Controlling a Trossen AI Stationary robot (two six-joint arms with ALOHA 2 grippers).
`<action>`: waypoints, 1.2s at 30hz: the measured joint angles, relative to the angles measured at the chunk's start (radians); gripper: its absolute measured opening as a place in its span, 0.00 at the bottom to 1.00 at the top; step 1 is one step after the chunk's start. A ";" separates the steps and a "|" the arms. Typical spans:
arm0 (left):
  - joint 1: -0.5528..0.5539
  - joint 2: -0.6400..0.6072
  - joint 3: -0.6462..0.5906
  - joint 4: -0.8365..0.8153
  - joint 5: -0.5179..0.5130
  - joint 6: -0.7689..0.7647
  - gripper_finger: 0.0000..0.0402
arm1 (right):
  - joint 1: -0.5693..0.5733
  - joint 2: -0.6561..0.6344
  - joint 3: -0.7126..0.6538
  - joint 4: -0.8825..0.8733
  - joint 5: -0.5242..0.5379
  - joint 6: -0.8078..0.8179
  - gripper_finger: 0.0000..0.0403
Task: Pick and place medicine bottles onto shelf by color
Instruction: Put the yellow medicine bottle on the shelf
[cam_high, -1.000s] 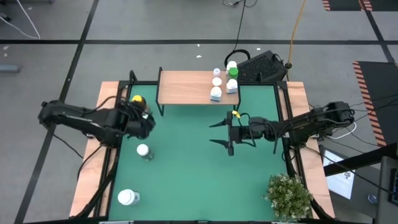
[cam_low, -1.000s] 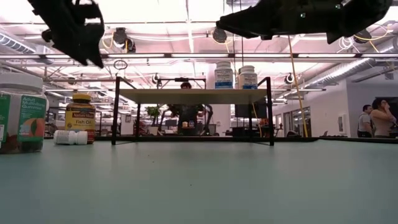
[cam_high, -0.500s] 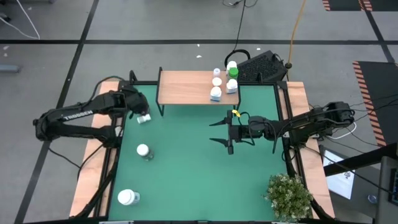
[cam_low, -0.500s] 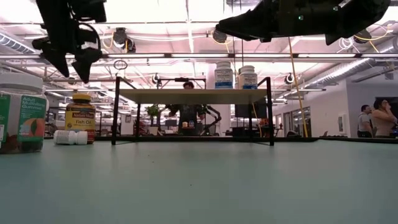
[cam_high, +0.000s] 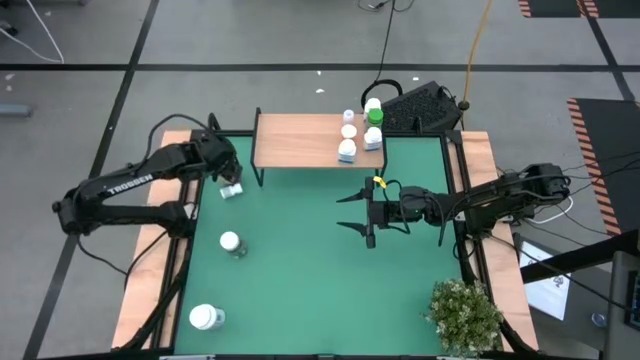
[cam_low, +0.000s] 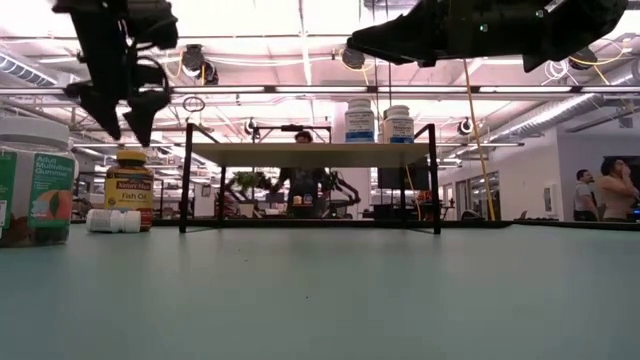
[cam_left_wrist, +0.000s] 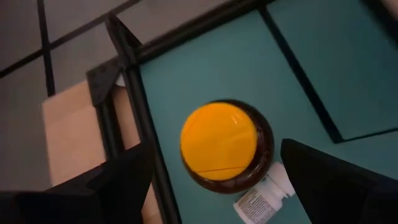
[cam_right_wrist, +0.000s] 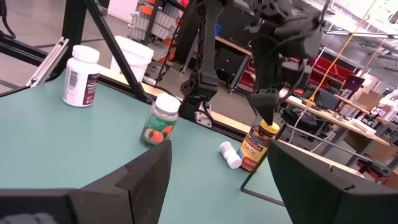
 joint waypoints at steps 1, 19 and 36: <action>0.010 0.000 -0.021 0.023 0.012 0.009 0.87 | 0.000 0.000 0.000 -0.001 0.000 0.000 0.65; 0.072 -0.001 -0.122 0.201 0.046 0.116 0.55 | 0.000 0.000 0.000 -0.022 0.000 0.043 0.65; 0.073 -0.003 -0.122 0.196 0.050 0.082 0.47 | 0.000 0.000 0.001 -0.064 0.003 0.060 0.65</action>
